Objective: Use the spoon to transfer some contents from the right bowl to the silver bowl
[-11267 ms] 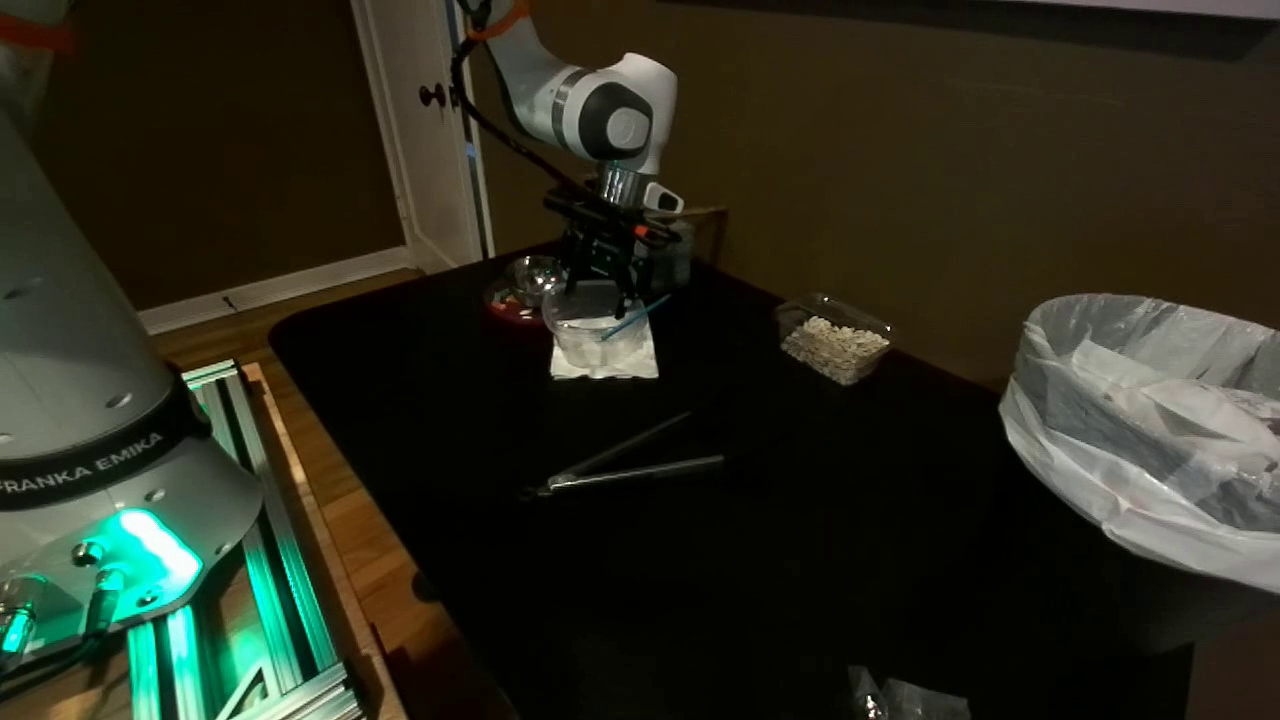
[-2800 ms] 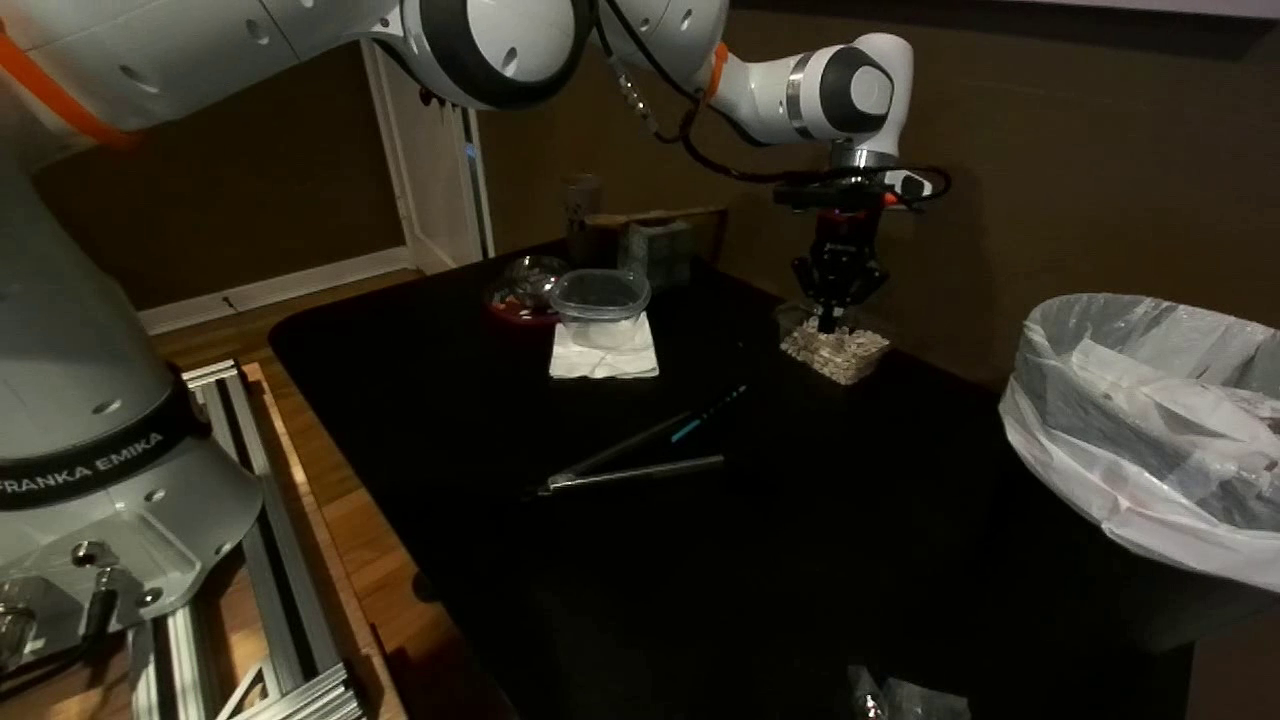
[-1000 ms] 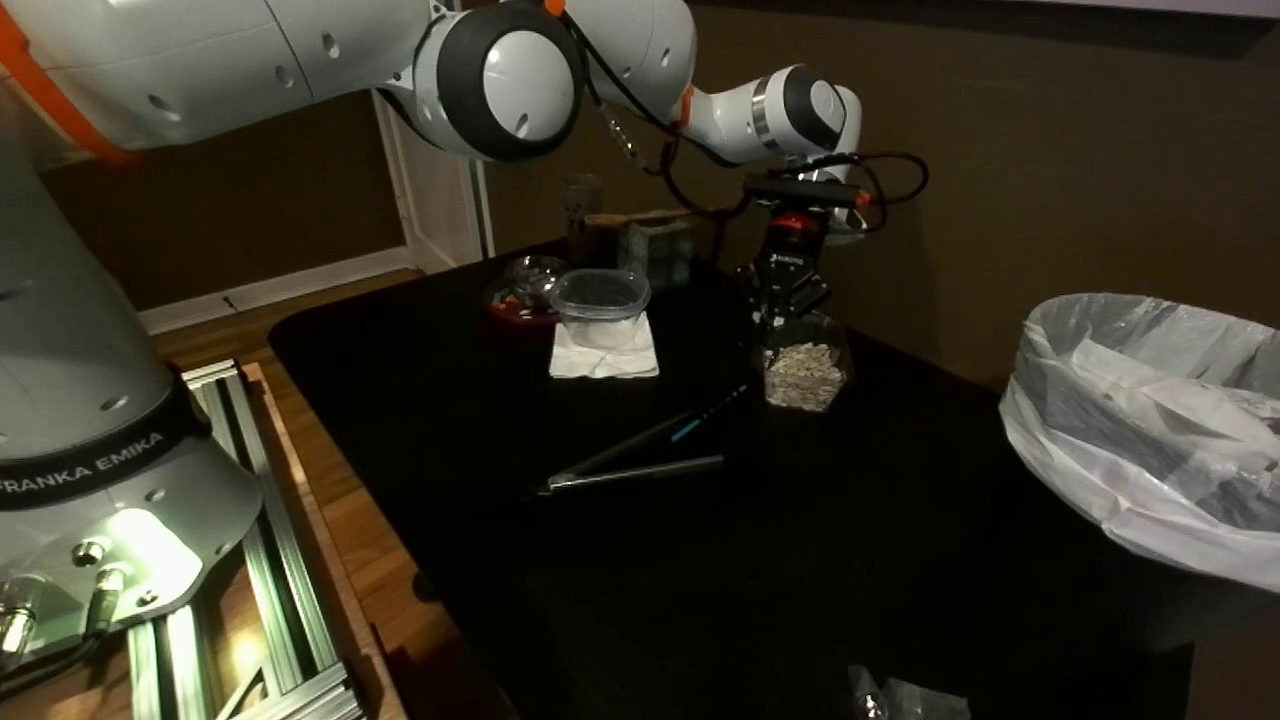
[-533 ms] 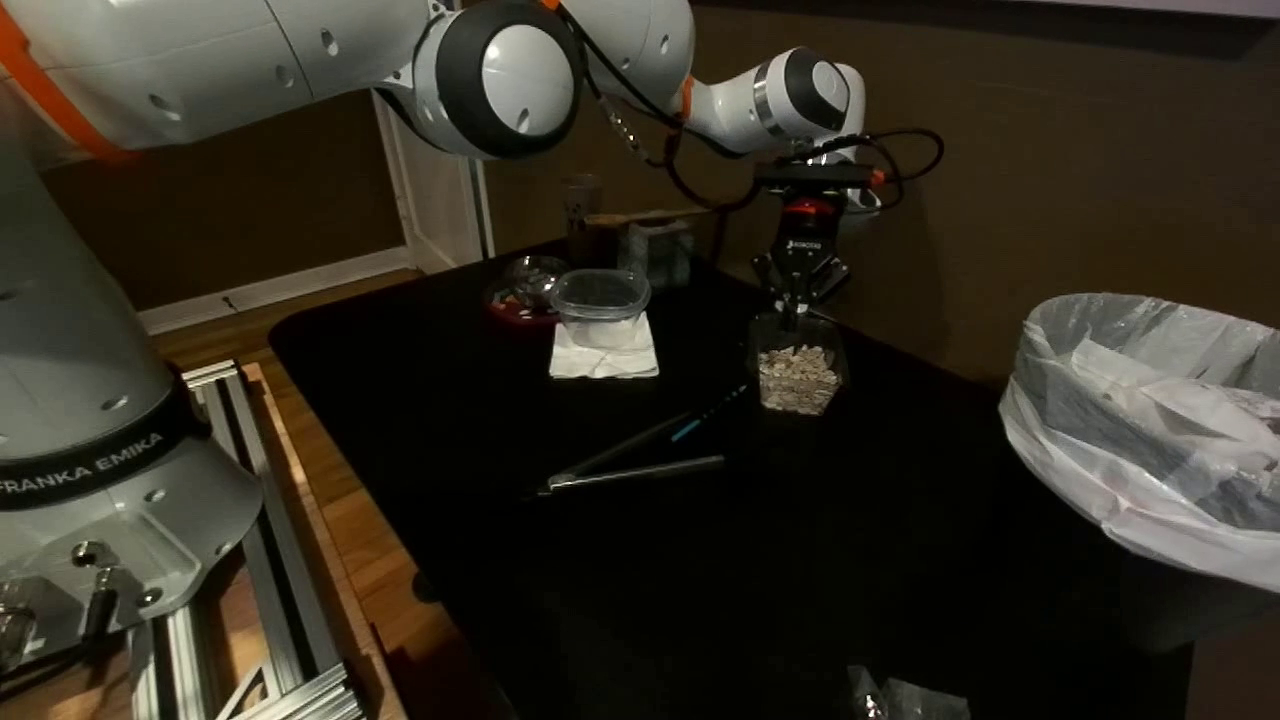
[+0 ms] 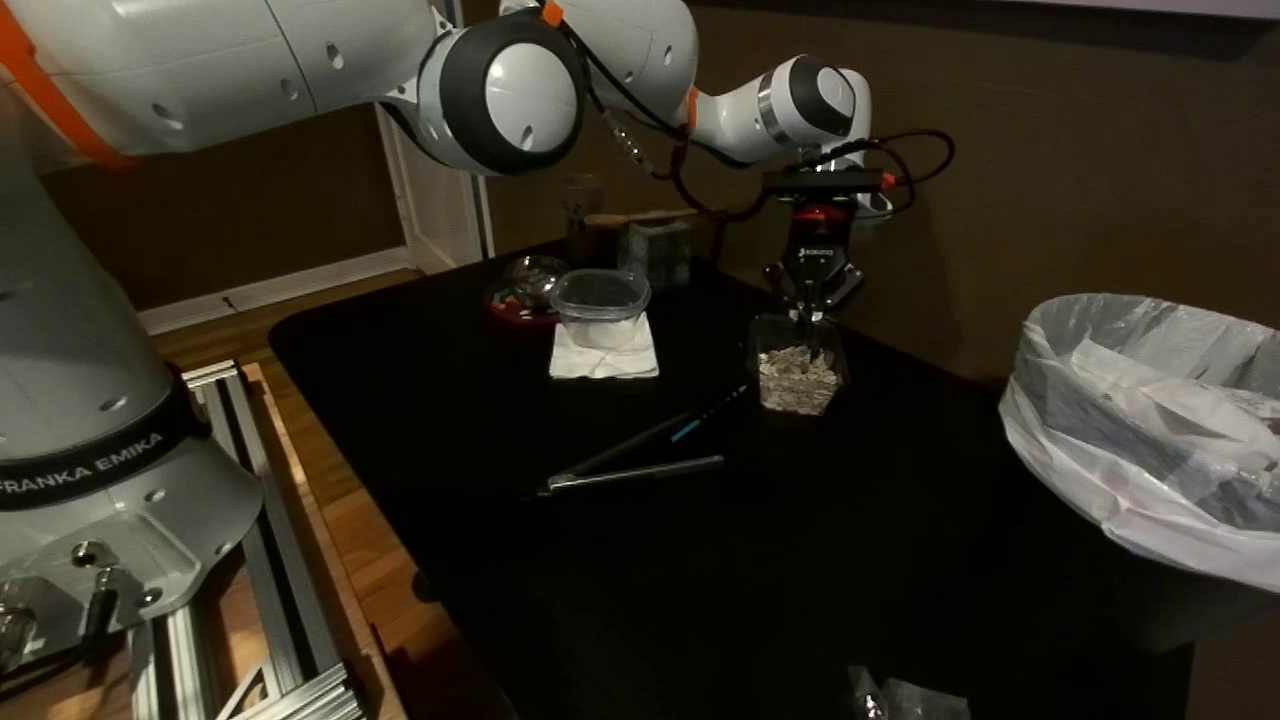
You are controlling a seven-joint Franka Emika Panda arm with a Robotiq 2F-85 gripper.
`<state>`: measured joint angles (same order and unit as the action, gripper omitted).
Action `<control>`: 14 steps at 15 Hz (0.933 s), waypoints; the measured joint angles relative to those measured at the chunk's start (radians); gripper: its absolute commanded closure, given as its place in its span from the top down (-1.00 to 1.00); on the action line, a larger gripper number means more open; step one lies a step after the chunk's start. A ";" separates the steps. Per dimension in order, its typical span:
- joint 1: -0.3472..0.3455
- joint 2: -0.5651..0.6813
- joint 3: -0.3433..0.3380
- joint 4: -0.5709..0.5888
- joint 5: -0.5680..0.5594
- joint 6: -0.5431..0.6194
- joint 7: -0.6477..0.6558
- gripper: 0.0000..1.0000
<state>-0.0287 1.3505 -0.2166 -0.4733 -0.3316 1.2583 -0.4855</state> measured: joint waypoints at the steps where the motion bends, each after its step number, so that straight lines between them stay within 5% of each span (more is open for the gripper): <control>1: -0.005 0.009 0.000 0.003 -0.001 -0.002 -0.002 -0.98; 14: -0.024 0.027 0.012 0.018 -0.001 0.040 -0.135 -0.98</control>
<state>-0.0531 1.3779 -0.2042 -0.4549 -0.3329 1.2988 -0.6204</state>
